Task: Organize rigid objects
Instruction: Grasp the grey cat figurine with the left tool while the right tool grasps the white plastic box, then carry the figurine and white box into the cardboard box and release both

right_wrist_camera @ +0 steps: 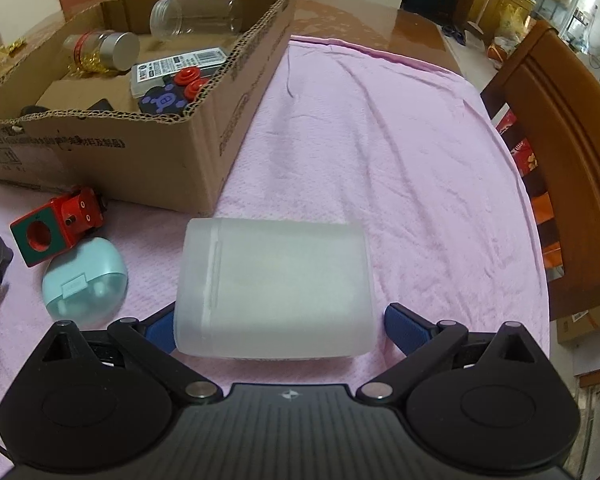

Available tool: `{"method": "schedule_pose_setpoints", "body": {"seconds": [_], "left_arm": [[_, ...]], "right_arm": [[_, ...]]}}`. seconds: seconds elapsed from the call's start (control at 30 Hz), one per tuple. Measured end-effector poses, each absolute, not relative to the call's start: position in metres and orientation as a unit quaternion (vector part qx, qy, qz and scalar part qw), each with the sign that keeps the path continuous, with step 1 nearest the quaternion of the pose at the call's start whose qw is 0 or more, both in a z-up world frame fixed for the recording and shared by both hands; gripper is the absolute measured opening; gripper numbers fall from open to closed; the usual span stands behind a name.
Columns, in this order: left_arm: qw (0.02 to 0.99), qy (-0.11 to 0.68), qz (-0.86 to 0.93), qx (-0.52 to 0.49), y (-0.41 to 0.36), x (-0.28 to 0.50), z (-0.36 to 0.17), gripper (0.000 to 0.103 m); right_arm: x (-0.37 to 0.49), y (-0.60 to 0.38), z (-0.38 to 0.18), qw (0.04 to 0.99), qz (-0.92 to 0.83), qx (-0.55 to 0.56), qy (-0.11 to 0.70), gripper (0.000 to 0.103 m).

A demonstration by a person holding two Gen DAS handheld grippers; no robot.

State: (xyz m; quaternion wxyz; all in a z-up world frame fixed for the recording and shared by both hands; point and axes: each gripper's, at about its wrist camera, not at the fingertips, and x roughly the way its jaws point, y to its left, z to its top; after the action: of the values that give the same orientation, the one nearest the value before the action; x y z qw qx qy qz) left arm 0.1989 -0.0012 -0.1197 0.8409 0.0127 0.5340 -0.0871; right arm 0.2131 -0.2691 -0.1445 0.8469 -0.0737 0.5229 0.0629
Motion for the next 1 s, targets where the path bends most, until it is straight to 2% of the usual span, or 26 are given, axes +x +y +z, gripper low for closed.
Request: {"method": "schedule_pose_setpoints", "body": {"seconds": [0.17, 0.3, 0.57, 0.67, 0.87, 1.0], "left_arm": [[0.842, 0.534, -0.078, -0.004, -0.005, 0.206, -0.117, 0.096], [0.834, 0.547, -0.068, -0.009, -0.006, 0.210, -0.120, 0.086], [0.833, 0.550, -0.064, 0.003, -0.011, 0.212, -0.119, 0.086], [0.830, 0.555, -0.060, 0.012, -0.013, 0.213, -0.120, 0.077], [0.829, 0.556, -0.059, 0.008, -0.014, 0.213, -0.119, 0.076], [0.828, 0.558, -0.056, 0.004, -0.012, 0.215, -0.119, 0.075]], "right_arm": [[0.217, -0.265, -0.140, 0.844, 0.069, -0.066, 0.528, 0.103], [0.222, -0.261, -0.137, 0.842, 0.070, -0.065, 0.530, 0.103], [0.230, -0.256, -0.131, 0.841, 0.060, -0.074, 0.532, 0.103], [0.233, -0.254, -0.131, 0.838, 0.057, -0.077, 0.537, 0.098], [0.234, -0.252, -0.129, 0.836, 0.046, -0.086, 0.539, 0.087], [0.235, -0.253, -0.128, 0.835, 0.049, -0.087, 0.542, 0.087]]}}
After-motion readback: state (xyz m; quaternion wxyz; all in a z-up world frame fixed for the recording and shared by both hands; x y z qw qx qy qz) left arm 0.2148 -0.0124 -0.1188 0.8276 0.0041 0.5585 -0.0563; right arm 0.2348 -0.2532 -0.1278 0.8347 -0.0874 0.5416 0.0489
